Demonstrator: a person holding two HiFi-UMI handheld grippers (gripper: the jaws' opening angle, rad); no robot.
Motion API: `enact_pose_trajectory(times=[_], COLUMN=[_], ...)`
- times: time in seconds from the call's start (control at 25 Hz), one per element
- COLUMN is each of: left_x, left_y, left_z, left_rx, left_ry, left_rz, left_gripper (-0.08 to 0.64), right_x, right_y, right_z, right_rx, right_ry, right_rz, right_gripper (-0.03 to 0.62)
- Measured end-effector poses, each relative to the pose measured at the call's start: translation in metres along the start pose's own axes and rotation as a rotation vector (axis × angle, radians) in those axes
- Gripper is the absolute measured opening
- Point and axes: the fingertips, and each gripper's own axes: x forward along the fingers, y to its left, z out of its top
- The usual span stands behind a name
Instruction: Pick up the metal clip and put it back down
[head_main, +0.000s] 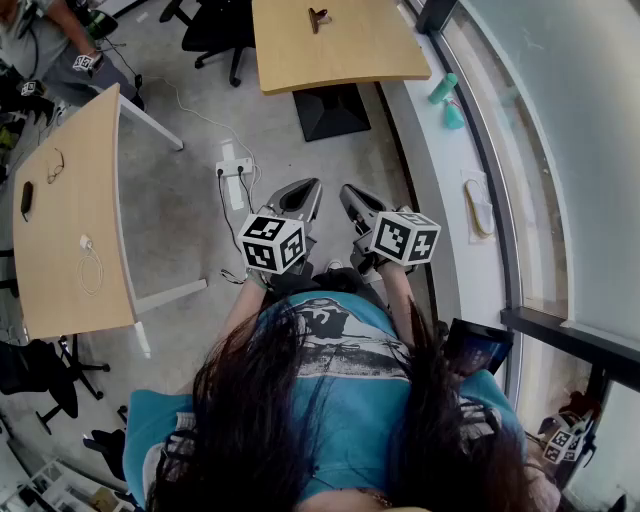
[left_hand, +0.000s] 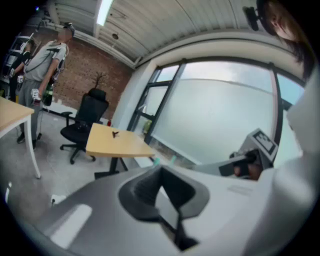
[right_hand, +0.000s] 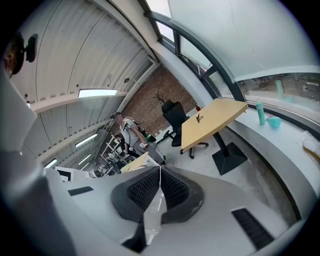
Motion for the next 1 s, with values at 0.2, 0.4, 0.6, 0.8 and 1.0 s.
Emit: enact_pose_trajectory(times=[0.2,0.4,0.6,0.8,1.0], left_x=[0.008,0.012,0.013,0.024,0.035], left_y=[-0.018,-0.016,-0.018,-0.014,0.015], left_z=[-0.010,-0.017,-0.015,-0.024,-0.007], left_rx=[-0.003,-0.012,-0.024,-0.026,-0.027], left_ry=[0.001,0.018,0.026,0.037,0.029], left_rz=[-0.003,-0.001,0.003,0.012,0.002], left_gripper=[0.002,0.002,0.002,0.002,0.002], right_x=[-0.014,-0.012,-0.011,-0.003,0.026], right_y=[-0.013,-0.019,-0.026,-0.034,-0.033], right_z=[-0.002,-0.005,-0.004,-0.008,0.005], right_rx=[-0.001,0.007,0.024,0.032,0.024], right_ry=[0.009,0.022,0.033,0.048,0.050], right_rz=[-0.001,-0.005,-0.016,0.005,-0.007], right_gripper=[0.015,0.017,0.015,0.015,0.015])
